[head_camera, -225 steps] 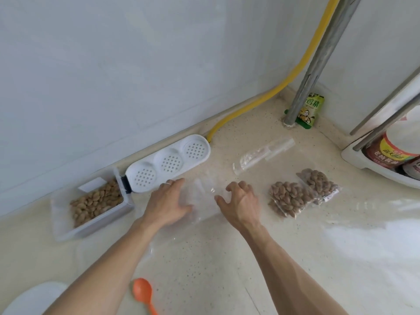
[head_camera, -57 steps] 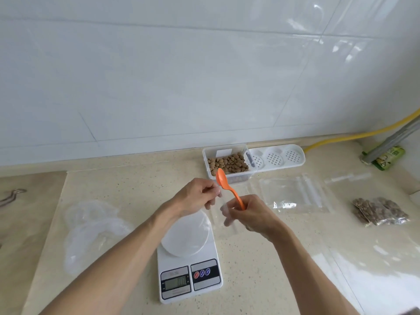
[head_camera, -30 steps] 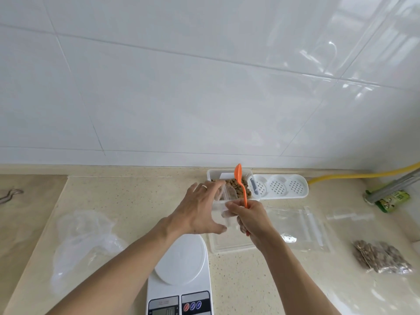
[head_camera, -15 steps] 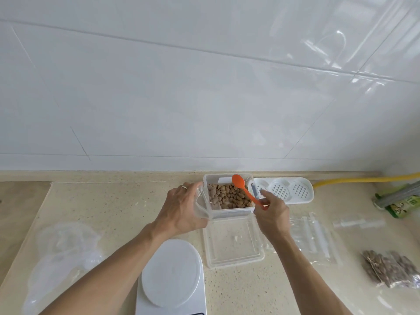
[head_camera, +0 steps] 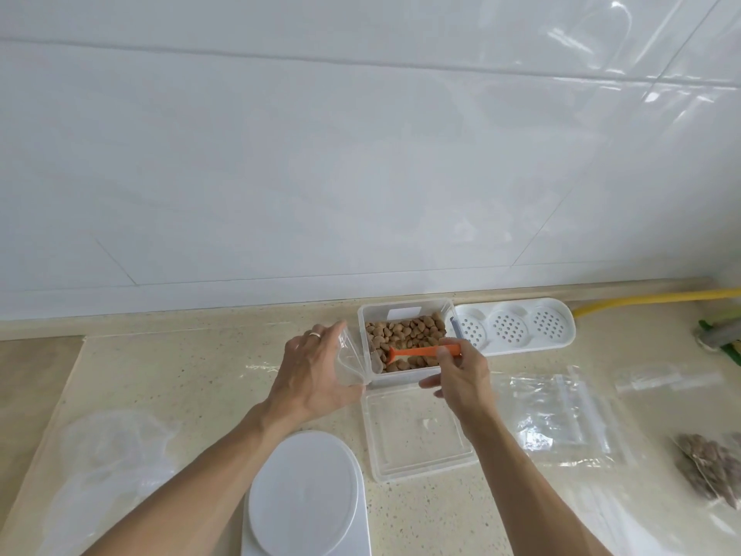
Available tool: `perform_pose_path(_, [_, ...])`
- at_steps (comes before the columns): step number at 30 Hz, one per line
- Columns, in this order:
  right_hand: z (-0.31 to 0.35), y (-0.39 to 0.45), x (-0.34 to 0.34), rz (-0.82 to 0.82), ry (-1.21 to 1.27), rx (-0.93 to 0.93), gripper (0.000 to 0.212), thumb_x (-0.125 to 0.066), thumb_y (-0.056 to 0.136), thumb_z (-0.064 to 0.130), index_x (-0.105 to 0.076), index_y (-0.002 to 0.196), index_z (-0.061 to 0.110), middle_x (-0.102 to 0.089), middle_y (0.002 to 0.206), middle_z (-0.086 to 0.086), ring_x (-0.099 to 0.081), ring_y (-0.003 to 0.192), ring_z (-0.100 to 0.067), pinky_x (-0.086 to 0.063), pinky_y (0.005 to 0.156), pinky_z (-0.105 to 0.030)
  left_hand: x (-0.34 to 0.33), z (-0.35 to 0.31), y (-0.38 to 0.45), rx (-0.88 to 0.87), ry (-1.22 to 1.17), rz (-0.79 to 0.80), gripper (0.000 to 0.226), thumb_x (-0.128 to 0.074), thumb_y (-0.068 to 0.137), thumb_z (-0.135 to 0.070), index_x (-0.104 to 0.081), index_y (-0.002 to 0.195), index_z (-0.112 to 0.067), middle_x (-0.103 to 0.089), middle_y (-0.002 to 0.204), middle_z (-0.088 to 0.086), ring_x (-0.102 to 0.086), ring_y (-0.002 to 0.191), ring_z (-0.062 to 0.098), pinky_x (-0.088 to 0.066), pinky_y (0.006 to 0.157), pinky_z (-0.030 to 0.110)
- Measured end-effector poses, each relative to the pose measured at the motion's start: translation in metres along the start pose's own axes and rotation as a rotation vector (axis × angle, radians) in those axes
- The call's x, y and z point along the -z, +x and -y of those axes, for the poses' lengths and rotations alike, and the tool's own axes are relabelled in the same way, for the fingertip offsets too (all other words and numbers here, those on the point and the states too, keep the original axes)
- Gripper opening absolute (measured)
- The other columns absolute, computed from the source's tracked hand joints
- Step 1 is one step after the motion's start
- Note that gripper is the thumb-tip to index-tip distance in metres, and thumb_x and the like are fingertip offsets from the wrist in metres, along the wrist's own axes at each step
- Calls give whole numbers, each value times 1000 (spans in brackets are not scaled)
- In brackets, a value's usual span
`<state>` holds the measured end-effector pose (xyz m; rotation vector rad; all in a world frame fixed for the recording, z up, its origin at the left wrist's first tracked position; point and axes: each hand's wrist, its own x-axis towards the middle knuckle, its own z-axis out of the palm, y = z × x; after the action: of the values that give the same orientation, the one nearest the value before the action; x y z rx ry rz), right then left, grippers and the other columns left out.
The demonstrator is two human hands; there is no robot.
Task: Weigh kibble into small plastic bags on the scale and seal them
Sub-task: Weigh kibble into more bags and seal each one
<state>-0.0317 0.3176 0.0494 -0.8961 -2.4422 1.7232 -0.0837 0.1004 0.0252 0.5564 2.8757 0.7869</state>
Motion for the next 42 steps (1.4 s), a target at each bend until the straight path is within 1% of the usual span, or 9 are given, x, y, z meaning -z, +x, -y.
perform_pose_path(3, [-6, 1, -2, -3, 94, -91, 17, -45, 103, 17, -56, 115, 14, -70, 97, -7, -70, 56, -18, -48, 52, -28, 0, -2, 3, -9, 49, 0, 98, -68, 64, -62, -30, 144, -20, -50, 115, -2, -49, 114, 17, -28, 107, 37])
perform_pose_path(8, [-8, 2, 9, -124, 271, -194, 16, -49, 101, 14, -61, 110, 12, -71, 87, -12, -63, 48, -14, -47, 51, -27, 6, -6, 12, -15, 152, 19, 103, -68, 63, -67, -30, 146, -18, -51, 127, 4, -46, 121, 22, -26, 111, 40])
perform_pose_path(16, [12, -6, 41, -146, 355, -109, 14, -49, 100, 13, -62, 104, 11, -73, 90, -13, -55, 47, -13, -45, 50, -27, 13, -33, 36, -43, 277, 49, 96, -70, 59, -62, -37, 138, -19, -51, 123, 4, -46, 119, 24, -26, 108, 40])
perform_pose_path(19, [23, -14, 45, -60, 257, -10, 13, -49, 100, 12, -62, 103, 11, -70, 86, -19, -54, 45, -11, -44, 46, -26, 13, -43, 42, -91, 230, 77, 91, -67, 56, -59, -40, 132, -17, -50, 116, 2, -46, 115, 23, -25, 108, 39])
perform_pose_path(23, [37, -20, 44, 47, 173, 103, 13, -50, 100, 12, -62, 102, 9, -66, 71, -10, -52, 44, -11, -43, 44, -23, 13, -50, 40, -181, 153, 95, 90, -68, 60, -51, -38, 137, -15, -46, 114, 1, -42, 112, 21, -28, 106, 37])
perform_pose_path(27, [43, -21, 46, 106, 259, 69, 15, -50, 100, 8, -64, 100, 5, -61, 69, -24, -48, 43, -13, -39, 48, -29, 17, -47, 31, -144, -36, 115, 100, -70, 60, -53, -32, 144, -16, -44, 116, 0, -43, 112, 18, -33, 104, 37])
perform_pose_path(32, [47, -25, 43, 147, 433, -3, 14, -49, 101, 5, -62, 97, 4, -72, 83, -18, -43, 44, -15, -35, 47, -26, 23, -53, 29, -55, -292, 97, 108, -75, 53, -51, -30, 146, -20, -41, 114, -6, -39, 110, 12, -36, 101, 34])
perform_pose_path(37, [58, -31, 48, 219, 222, 229, 13, -51, 101, 6, -63, 102, 5, -61, 57, 4, -50, 45, -14, -41, 45, -25, 18, -50, 31, -28, -374, 76, 102, -80, 52, -52, -31, 139, -28, -43, 113, -7, -44, 110, 13, -39, 100, 38])
perform_pose_path(42, [71, -31, 55, 195, 31, 371, 12, -56, 98, 8, -66, 98, 15, -63, 62, -6, -58, 49, -19, -48, 47, -27, 9, -44, 31, 23, -394, 35, 95, -86, 59, -37, -31, 136, -27, -43, 112, -5, -46, 110, 17, -41, 93, 34])
